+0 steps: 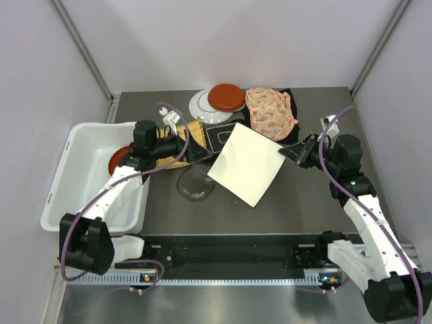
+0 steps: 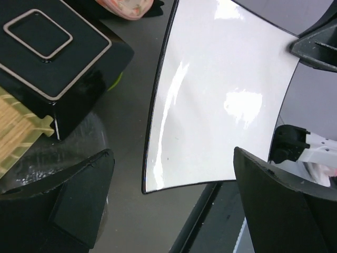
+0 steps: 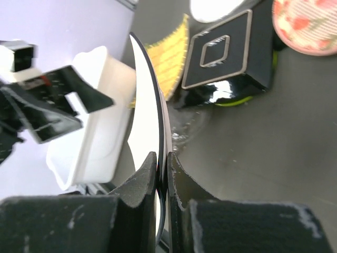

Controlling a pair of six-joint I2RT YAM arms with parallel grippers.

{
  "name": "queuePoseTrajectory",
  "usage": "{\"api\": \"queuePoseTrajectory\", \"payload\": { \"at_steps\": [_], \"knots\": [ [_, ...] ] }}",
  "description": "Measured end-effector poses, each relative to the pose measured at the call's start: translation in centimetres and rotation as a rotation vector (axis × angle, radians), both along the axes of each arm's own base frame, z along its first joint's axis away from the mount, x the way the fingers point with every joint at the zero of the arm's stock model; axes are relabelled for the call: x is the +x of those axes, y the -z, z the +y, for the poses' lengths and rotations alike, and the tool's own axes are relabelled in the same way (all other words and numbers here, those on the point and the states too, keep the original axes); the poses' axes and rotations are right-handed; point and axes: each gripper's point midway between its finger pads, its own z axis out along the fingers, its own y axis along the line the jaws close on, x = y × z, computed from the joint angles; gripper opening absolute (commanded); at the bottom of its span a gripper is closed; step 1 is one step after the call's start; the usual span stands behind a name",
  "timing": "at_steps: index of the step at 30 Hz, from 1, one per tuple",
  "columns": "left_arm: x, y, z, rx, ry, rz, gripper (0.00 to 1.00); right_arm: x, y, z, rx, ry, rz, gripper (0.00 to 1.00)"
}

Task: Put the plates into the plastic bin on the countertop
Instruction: Pick up the plate at the center of the board, then place the plate in the plastic bin.

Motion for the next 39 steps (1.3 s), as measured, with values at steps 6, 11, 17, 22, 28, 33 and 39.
{"api": "queuePoseTrajectory", "payload": {
  "at_steps": [6, 11, 17, 22, 28, 33, 39],
  "knots": [
    [-0.6, 0.8, -1.6, -0.039, 0.057, 0.055, 0.99, 0.0, -1.8, 1.2, 0.072, -0.056, -0.034, 0.0],
    [-1.2, 0.5, -2.6, -0.061, 0.101, 0.057, 0.97, -0.3, -2.8, 1.8, 0.103, -0.096, -0.06, 0.0],
    [-1.6, 0.4, -3.5, -0.113, 0.152, 0.091, 0.83, -0.6, -3.2, 2.9, 0.125, -0.144, -0.069, 0.0],
    [-2.8, 0.1, -4.7, -0.15, 0.226, 0.113, 0.63, -0.7, -2.8, 3.8, 0.125, -0.178, -0.056, 0.0],
    [-3.3, -0.1, -5.1, -0.155, 0.251, 0.109, 0.19, -0.5, -2.4, 3.9, 0.113, -0.183, -0.05, 0.0],
    [-4.1, -0.5, -5.1, -0.184, 0.29, 0.143, 0.0, 0.0, -2.5, 3.5, 0.079, -0.163, -0.085, 0.0],
    [-4.2, -0.3, -5.1, -0.189, 0.299, 0.166, 0.0, 0.2, -2.1, 3.3, 0.052, -0.153, -0.094, 0.04]
  ]
}}
